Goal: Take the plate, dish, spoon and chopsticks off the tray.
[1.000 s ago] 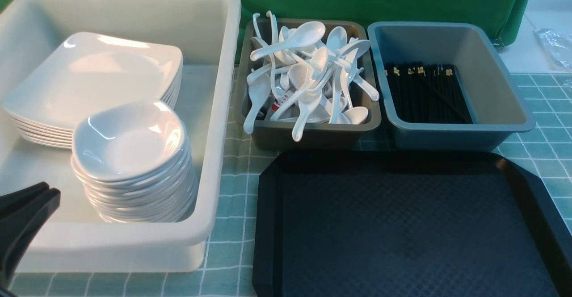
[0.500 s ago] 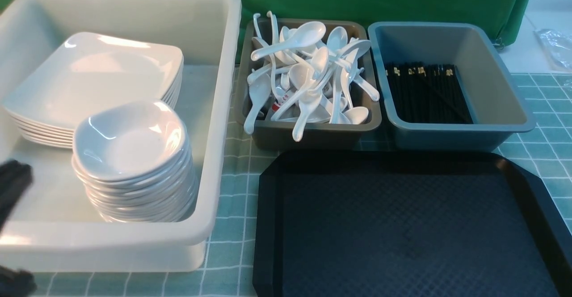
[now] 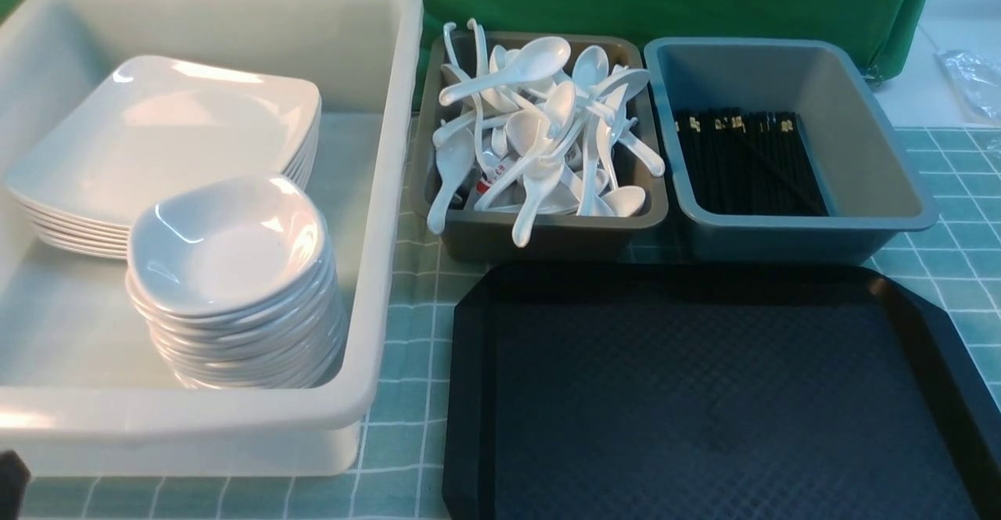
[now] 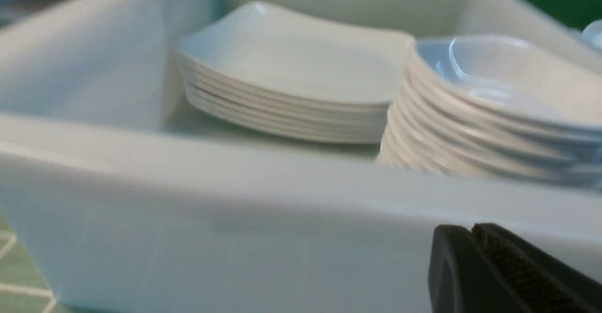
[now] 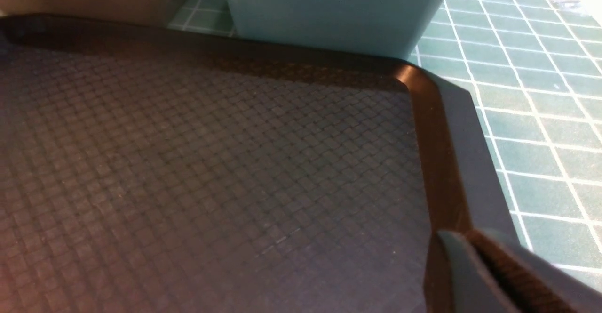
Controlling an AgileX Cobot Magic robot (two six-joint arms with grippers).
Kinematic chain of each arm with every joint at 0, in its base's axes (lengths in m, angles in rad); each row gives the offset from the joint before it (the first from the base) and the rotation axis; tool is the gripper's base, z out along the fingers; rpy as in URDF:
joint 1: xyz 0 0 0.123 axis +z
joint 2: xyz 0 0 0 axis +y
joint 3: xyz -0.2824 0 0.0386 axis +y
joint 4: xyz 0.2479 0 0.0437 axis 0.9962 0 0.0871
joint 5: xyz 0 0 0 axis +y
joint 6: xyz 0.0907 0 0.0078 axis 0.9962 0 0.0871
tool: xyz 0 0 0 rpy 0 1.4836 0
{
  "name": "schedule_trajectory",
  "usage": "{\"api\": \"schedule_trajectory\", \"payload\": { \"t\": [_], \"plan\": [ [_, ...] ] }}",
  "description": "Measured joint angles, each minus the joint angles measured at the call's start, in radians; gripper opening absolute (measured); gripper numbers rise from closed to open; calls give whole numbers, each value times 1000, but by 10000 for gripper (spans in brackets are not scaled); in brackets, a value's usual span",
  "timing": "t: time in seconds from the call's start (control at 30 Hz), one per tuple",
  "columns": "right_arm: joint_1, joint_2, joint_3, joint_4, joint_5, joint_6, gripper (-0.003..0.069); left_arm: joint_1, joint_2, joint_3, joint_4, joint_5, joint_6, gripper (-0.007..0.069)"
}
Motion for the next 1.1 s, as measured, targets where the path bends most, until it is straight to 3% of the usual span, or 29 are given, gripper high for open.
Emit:
{"api": "schedule_trajectory", "payload": {
  "t": [1.1],
  "plan": [
    [0, 0, 0, 1, 1, 3, 155, 0, -1, 1, -7, -2, -3, 13]
  ]
}}
